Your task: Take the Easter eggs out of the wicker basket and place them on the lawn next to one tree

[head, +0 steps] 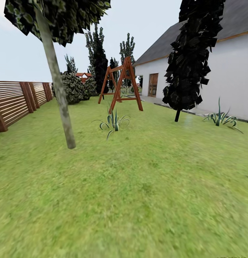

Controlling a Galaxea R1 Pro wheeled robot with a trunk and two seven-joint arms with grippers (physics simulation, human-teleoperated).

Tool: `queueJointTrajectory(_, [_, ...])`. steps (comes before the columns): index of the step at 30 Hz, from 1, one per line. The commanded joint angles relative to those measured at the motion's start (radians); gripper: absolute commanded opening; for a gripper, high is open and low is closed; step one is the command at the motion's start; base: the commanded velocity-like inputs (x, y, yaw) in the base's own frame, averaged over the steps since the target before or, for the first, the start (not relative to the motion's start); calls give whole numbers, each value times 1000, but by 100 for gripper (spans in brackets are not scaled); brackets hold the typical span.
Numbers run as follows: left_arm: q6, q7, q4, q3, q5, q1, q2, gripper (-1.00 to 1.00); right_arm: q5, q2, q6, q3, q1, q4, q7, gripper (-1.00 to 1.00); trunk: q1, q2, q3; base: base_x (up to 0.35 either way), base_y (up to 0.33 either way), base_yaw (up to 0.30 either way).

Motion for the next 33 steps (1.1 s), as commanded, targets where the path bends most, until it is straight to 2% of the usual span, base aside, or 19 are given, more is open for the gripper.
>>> queueJointTrajectory(1, [0,1,-2,1,2,1,-1,100,1,0,-3,1,-1,1,1,100,0,0,-1,242,-217,-259])
queueJointTrajectory(19, [0,2,-2,1,3,1,-2,100,1,0,-3,1,-1,0,0,100,0,0,-1,249,-212,-255])
queueJointTrajectory(33, [0,-1,-2,1,3,1,-1,100,-2,2,-2,-2,-1,0,-1,100,0,0,-1,286,-164,-36])
